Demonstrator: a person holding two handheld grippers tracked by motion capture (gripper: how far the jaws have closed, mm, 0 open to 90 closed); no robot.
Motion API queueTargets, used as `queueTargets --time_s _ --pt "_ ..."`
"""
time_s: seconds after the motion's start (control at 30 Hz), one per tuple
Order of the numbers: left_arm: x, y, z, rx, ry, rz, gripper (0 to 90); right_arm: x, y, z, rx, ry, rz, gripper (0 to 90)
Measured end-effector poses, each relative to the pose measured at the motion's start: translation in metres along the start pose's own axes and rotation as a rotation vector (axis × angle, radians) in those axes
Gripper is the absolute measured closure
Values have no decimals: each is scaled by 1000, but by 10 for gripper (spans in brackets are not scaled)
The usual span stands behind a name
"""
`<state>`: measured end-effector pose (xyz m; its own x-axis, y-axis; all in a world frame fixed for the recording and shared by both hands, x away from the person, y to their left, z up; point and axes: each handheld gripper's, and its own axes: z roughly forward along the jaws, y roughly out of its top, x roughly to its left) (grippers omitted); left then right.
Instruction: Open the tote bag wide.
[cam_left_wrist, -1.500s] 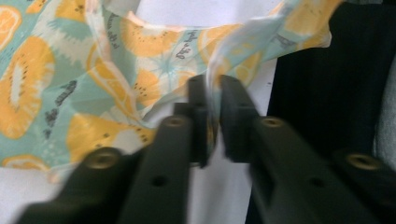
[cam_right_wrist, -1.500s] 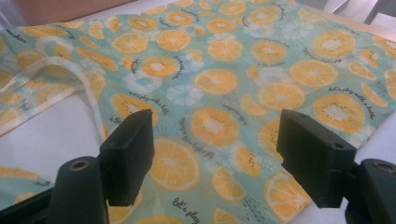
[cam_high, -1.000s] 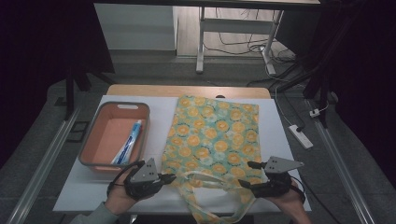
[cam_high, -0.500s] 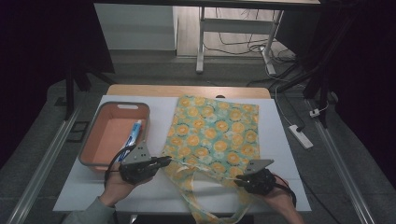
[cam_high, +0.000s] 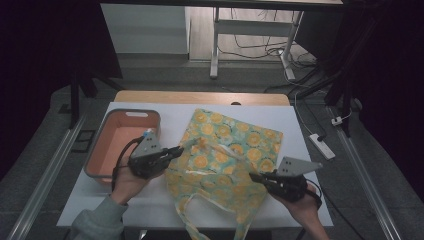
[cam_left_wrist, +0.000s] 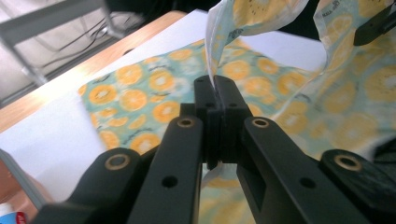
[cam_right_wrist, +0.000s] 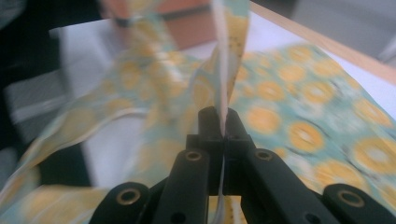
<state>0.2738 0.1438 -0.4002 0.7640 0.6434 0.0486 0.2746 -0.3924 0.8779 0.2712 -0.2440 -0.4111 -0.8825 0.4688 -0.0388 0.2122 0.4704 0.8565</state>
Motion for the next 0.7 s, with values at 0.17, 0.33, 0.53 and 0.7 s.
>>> queueTargets --time_s 0.17,0.33,0.53,0.7 --pt "16 4 41 91 58 -25 883 -47 -20 28 58 -62 141 898" --pt "31 2 84 200 65 -55 882 -82 -53 50 159 -112 280 898" --pt "39 -7 115 298 62 -80 877 -88 -72 58 236 -111 308 882" --pt "42 -10 126 331 63 -124 517 -74 -58 46 189 -169 239 506"
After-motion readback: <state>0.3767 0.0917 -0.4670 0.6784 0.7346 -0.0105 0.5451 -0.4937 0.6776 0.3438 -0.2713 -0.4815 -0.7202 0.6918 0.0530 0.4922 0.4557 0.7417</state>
